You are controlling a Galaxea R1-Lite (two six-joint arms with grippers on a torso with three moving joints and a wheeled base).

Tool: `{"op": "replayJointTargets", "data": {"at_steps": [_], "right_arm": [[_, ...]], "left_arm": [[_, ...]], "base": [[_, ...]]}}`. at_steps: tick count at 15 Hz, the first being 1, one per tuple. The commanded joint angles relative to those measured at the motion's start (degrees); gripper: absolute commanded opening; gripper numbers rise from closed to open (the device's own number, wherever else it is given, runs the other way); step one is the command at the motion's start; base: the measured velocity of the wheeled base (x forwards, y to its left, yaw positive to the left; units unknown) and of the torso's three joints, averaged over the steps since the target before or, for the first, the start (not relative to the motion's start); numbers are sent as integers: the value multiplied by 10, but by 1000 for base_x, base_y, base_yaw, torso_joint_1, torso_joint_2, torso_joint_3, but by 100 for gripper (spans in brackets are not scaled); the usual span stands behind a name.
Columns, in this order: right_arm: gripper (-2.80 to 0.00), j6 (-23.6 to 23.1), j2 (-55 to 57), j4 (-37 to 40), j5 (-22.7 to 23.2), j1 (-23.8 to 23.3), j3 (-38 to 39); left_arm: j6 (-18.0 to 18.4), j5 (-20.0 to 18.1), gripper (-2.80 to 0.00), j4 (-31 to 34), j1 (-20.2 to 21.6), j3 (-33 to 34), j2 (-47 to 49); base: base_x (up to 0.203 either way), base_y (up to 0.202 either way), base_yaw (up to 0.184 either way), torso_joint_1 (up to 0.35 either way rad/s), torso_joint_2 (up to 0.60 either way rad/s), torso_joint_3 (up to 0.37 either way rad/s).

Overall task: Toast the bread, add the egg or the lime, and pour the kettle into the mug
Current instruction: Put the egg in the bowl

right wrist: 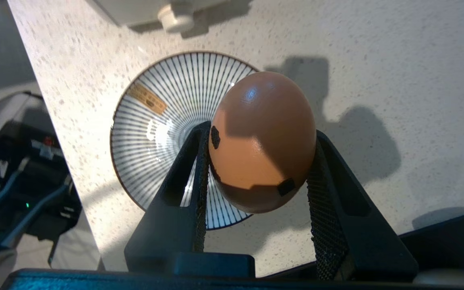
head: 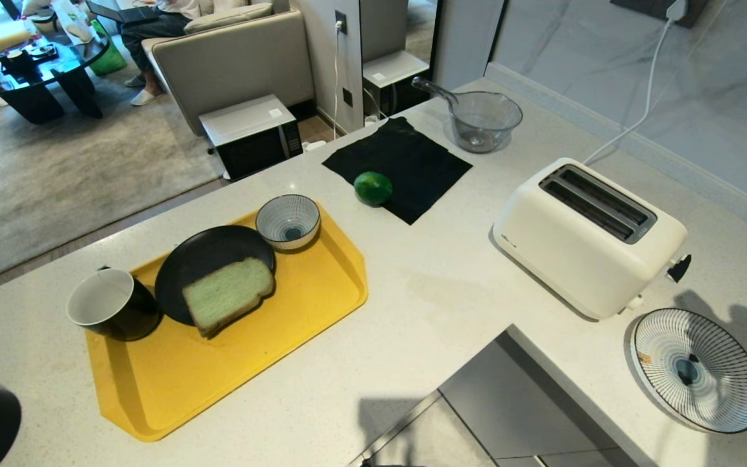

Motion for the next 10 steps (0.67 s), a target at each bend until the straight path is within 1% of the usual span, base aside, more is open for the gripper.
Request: {"op": "replayJointTargets", "data": {"at_steps": [1,2,5,7,8,9,10], "right_arm": [[-280,54,-57,0,3,2,-5],[-280,79,-75,-3,3,3,-6],[-280,117,-120,-25,4,9,-2],[-280,172,-143,-35,3,35,-2],[-280,199,-157,-56,-1,54,-1],[-280,217,-171,-88,-14,70,7],[-280,224,-184,-119,-44,83,21]], "left_arm": [[0,0,-280,-1,0,10,-1],[0,0,-280,-1,0,10,-1],[0,0,-280,-1,0,10,-1],[-1,0,-280,-1,0,10,-1],[0,0,-280,-1,0,9,-1],[-1,0,-280,-1,0,10,-1],[-1,0,-280,-1,0,10,-1]], "base": [[0,0,0,0,0,0],[0,0,0,0,0,0],[0,0,0,0,0,0],[0,0,0,0,0,0],[0,0,0,0,0,0],[0,0,0,0,0,0],[0,0,0,0,0,0]]}}
